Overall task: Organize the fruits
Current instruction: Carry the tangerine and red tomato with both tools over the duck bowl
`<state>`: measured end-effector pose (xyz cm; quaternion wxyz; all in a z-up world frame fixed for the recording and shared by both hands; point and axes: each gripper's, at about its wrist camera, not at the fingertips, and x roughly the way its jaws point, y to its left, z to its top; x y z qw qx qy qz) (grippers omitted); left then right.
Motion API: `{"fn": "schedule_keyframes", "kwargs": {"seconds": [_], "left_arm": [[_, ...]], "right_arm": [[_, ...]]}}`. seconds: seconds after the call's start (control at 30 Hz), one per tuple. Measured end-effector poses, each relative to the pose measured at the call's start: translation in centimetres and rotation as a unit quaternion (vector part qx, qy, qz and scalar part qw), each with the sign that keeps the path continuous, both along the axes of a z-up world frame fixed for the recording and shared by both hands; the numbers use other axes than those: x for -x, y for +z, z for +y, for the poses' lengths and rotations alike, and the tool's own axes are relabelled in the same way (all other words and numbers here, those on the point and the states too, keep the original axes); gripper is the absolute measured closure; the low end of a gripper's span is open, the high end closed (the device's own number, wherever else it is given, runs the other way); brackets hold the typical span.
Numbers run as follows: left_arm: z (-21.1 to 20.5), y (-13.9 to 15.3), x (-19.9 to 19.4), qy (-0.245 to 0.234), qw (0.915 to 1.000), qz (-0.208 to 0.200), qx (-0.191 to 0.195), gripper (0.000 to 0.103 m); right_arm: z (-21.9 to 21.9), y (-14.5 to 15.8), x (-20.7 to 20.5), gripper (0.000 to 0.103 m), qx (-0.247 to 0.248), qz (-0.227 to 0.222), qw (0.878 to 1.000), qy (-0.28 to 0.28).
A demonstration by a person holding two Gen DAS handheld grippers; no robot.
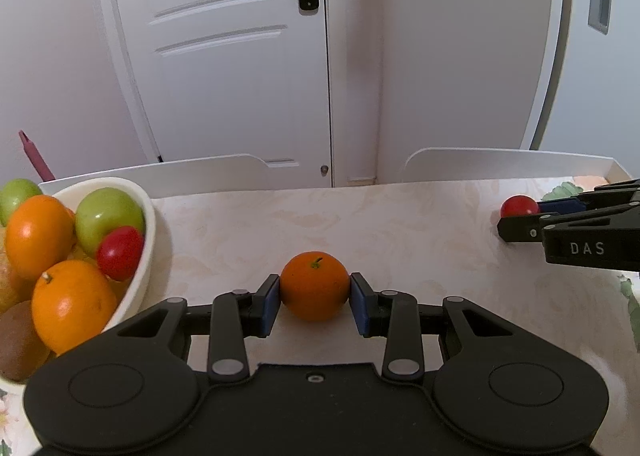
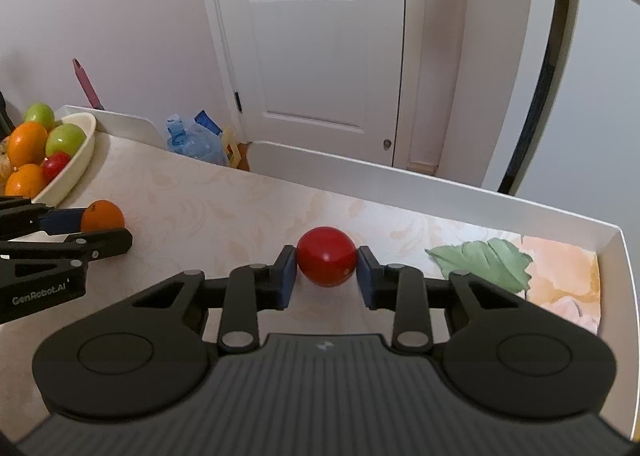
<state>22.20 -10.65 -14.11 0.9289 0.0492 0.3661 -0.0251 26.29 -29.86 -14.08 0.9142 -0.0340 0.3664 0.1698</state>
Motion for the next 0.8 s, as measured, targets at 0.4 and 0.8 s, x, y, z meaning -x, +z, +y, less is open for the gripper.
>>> {"fn": "schedule_keyframes", "kwargs": {"seconds": [0.4, 0.8], "left_arm": [[1.9, 3.7, 3.2, 0.026, 0.9991, -0.031, 0.016, 0.063], [6.8, 8.0, 6.3, 0.066, 0.9962, -0.054, 0.019, 0.063]], "right_arm": [[3.3, 3.6, 1.5, 0.056, -0.013, -0.02, 0.999, 0.037], [9.4, 7.7, 3.5, 0.056, -0.029, -0.033, 0.996, 0.083]]}}
